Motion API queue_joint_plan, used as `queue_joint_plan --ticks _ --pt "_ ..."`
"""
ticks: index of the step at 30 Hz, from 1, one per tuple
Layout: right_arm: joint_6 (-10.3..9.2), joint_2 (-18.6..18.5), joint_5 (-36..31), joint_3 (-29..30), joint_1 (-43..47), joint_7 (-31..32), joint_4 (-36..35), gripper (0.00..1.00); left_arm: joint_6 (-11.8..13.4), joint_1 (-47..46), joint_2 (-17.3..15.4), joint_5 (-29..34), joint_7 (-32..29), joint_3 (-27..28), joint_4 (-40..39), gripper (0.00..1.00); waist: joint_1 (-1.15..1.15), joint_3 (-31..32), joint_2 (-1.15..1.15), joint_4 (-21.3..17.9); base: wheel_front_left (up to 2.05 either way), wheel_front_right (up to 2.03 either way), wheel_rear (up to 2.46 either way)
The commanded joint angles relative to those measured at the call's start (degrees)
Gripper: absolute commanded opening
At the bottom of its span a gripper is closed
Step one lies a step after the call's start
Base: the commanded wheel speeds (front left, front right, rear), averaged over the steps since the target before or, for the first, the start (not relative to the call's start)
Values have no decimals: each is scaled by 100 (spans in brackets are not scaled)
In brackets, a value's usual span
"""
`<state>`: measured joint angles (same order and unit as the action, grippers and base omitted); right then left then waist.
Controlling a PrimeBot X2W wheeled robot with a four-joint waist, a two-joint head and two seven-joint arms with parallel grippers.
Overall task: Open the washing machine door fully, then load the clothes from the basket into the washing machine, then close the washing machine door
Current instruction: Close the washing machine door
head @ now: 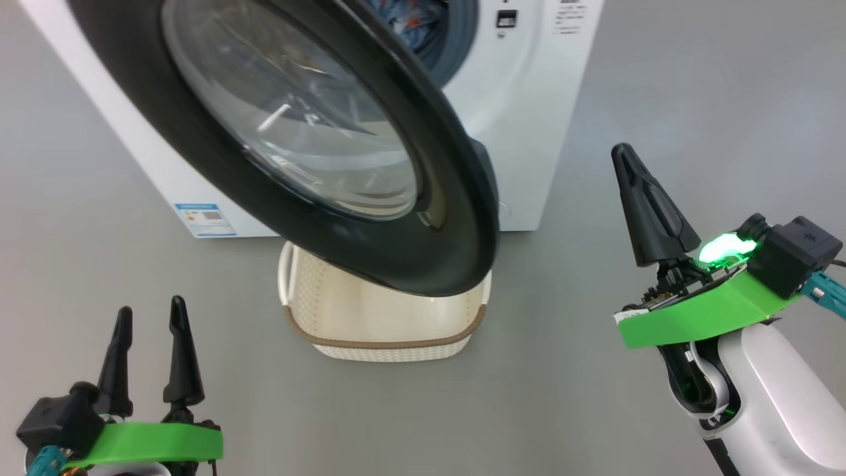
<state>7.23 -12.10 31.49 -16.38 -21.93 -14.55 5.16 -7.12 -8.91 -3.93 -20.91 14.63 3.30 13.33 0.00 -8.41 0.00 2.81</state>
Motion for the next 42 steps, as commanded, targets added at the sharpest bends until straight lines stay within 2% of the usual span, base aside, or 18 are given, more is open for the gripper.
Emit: queue_joint_plan --ticks 1,8,12,20,42 --pt "25 8 35 -146 -172 -45 -226 0 -27 16 -55 59 37 148 -86 100 0 55 0 202 0 0 0" --pt "25 -35 123 -437 -283 -45 -539 0 -30 65 -8 45 37 152 -41 100 0 118 0 606 0 0 0" --pt "25 -180 160 -723 -155 -45 -513 0 -31 105 19 26 37 159 -19 100 0 147 0 823 0 0 0" --pt "25 -399 122 -1338 -123 -45 124 0 -33 133 50 0 37 137 -19 100 0 143 0 991 0 0 0" --pt "25 -572 666 -2131 -735 -45 1624 0 -36 40 89 -21 37 136 -11 100 0 -49 0 1230 0 0 0"
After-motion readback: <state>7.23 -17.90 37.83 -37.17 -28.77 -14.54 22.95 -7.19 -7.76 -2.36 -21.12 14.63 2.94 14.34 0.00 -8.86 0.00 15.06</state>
